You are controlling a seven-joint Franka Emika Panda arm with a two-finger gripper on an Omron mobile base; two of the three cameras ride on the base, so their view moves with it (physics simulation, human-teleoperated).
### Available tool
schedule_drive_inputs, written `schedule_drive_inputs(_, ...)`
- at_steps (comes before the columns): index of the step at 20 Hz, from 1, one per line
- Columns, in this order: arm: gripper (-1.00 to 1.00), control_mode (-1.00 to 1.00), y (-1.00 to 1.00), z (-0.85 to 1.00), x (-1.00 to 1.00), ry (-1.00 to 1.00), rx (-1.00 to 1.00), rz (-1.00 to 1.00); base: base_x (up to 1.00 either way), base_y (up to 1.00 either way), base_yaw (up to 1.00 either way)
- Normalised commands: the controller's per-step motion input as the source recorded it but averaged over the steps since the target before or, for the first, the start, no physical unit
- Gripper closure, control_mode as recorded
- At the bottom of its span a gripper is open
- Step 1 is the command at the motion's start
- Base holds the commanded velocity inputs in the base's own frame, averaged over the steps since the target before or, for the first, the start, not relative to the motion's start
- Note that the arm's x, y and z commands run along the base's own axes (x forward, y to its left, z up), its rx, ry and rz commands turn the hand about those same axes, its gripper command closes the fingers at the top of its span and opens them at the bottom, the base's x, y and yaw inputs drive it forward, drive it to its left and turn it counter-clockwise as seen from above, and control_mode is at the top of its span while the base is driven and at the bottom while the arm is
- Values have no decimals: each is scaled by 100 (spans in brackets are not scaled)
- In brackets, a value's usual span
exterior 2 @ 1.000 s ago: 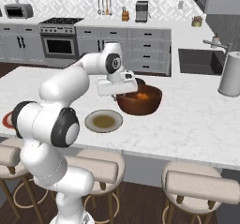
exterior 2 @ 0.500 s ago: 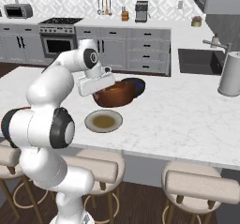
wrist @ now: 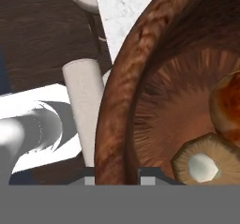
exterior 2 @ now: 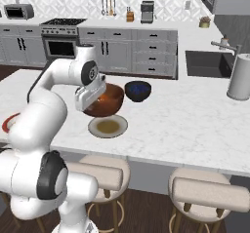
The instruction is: Pick the chicken drumstick and mushroom from their plates and place them in the bowl. Then put the bowl in the fridge.
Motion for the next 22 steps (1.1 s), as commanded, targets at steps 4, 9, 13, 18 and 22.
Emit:
schedule_drive_inputs(4, 100, -100, 4, 2, -66, -9, 8, 26, 0, 0, 0)
schedule_drive_inputs(9, 100, -100, 14, 0, -47, -1, -2, 7, 0, 0, 0)
schedule_drive_inputs(13, 100, -100, 3, 5, -35, 6, -1, 0, 0, 0, 0)
schedule_drive_inputs(18, 100, -100, 0, 16, -43, 19, 0, 0, 0, 0, 0)
schedule_drive_inputs(22, 100, -100, -9, 10, -54, 18, 0, 0, 0, 0, 0)
